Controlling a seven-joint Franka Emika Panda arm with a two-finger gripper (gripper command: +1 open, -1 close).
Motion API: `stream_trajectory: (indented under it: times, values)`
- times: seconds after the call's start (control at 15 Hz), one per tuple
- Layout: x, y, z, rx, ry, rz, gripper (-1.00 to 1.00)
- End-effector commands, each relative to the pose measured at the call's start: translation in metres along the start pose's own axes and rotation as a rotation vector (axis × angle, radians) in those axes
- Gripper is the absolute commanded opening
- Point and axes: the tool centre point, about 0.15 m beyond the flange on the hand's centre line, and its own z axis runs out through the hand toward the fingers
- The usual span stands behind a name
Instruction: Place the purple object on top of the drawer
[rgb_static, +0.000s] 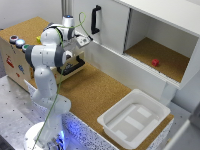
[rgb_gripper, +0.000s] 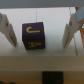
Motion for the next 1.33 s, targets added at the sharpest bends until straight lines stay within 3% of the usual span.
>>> stream_trajectory:
  times: [0.0,0.4,0.67,0.93,1.27]
  values:
    - [-0.004,0.002,0.012,-0.026,0.026,-0.014,-1.00]
    - [0.003,0.003,0.001,-0.014,0.042,0.022,-1.00]
    - [0.014,-0.001,-0.045,-0.043,0.033,0.098,-1.00]
    - [0.051,-0.004,-0.093,-0.045,-0.010,0.113,-1.00]
    - [0.101,-0.006,-0.144,-0.064,-0.002,0.104,-1.00]
